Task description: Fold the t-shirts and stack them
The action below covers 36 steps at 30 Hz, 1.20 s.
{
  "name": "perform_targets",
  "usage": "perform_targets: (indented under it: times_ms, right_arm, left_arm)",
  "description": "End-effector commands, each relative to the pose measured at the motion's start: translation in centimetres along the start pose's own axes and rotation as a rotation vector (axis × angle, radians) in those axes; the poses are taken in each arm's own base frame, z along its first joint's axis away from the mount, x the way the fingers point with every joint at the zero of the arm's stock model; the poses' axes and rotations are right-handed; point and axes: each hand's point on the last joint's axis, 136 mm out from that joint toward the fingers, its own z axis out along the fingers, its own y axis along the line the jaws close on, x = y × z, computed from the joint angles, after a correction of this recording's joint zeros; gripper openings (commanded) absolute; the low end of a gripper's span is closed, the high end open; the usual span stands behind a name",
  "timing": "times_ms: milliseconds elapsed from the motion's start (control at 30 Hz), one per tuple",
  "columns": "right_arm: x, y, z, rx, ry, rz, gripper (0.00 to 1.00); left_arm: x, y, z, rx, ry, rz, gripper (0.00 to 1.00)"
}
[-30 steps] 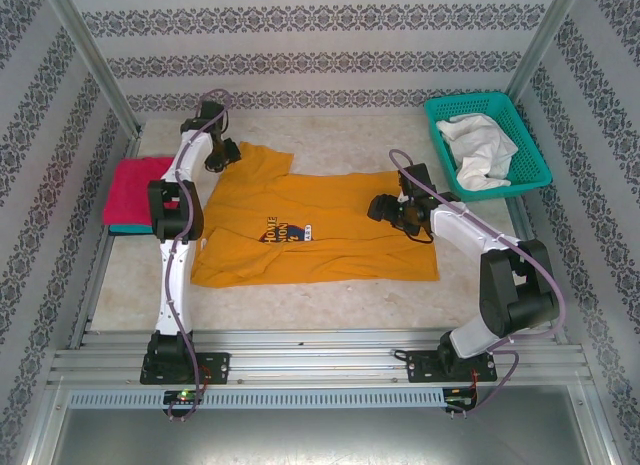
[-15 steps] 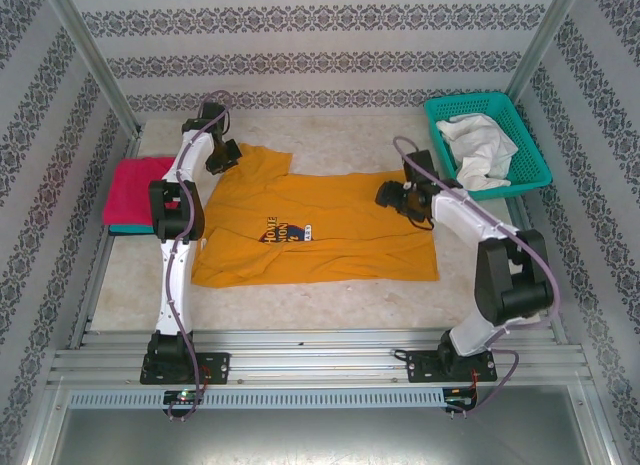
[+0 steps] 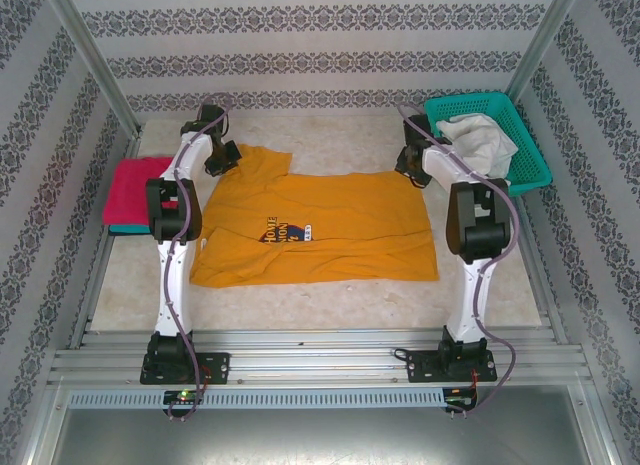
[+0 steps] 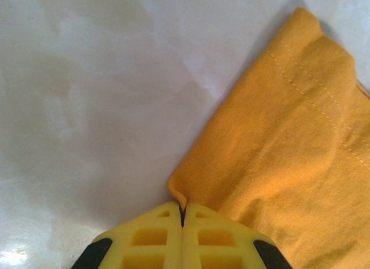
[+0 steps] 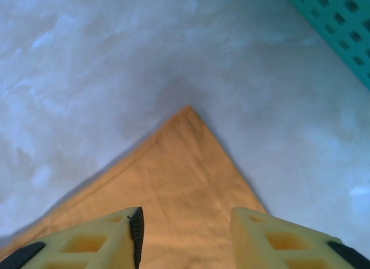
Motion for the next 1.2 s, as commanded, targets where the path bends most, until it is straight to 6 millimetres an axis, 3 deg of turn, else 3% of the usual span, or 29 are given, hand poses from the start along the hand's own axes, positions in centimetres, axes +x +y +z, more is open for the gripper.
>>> perform_targets:
  times_ms: [0, 467, 633, 800, 867, 967, 1167]
  right_arm:
    - [-0.3, -0.7, 1.1, 0.077, 0.012, 0.038, 0.4]
    - [-1.1, 0.3, 5.1, 0.113, 0.053, 0.08, 0.35]
    - [-0.5, 0.1, 6.0, 0.129, 0.089, 0.073, 0.35]
    - [0.7, -0.5, 7.0, 0.147, 0.15, 0.072, 0.25]
    - [1.0, -0.5, 7.1, 0.137, 0.171, 0.081, 0.18]
    - [1.0, -0.3, 6.9, 0.123, 0.183, 0.075, 0.0]
    - [-1.1, 1.0, 4.4, 0.079, 0.115, 0.033, 0.0]
  left_arm:
    - [1.2, 0.0, -0.6, 0.0, 0.04, 0.015, 0.0]
    - [1.9, 0.1, -0.2, 0.014, 0.055, 0.016, 0.0]
    - [1.9, 0.2, -0.5, 0.02, 0.05, 0.012, 0.0]
    - [1.9, 0.1, -0.6, 0.025, 0.05, 0.014, 0.0]
    - [1.9, 0.0, -0.7, 0.027, 0.049, 0.015, 0.0]
    - [1.9, 0.0, -0.8, 0.029, 0.048, 0.015, 0.0]
    - [1.1, -0.4, -2.2, 0.05, 0.008, 0.018, 0.0]
